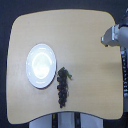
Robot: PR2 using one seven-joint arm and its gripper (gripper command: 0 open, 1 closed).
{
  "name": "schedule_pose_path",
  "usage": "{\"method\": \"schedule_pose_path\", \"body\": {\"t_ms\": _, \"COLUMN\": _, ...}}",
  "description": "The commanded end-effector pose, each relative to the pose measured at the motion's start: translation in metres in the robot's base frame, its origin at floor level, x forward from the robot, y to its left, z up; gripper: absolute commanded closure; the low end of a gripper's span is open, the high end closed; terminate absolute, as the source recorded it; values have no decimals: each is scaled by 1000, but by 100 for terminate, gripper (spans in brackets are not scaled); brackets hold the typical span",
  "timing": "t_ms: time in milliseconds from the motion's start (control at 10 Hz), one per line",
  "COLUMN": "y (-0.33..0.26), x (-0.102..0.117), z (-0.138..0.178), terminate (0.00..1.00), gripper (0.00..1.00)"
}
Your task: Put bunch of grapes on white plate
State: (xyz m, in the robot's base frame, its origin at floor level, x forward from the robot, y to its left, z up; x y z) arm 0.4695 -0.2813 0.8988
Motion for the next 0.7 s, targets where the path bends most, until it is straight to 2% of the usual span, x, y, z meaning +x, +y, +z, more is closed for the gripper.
{"method": "schedule_pose_path", "body": {"t_ms": 0, "y": 0, "x": 1, "z": -1, "terminate": 0, "gripper": 0}}
{"method": "schedule_pose_path", "body": {"t_ms": 300, "y": 26, "x": 6, "z": -18, "terminate": 0, "gripper": 0}}
{"method": "schedule_pose_path", "body": {"t_ms": 600, "y": 90, "x": 5, "z": -33, "terminate": 0, "gripper": 0}}
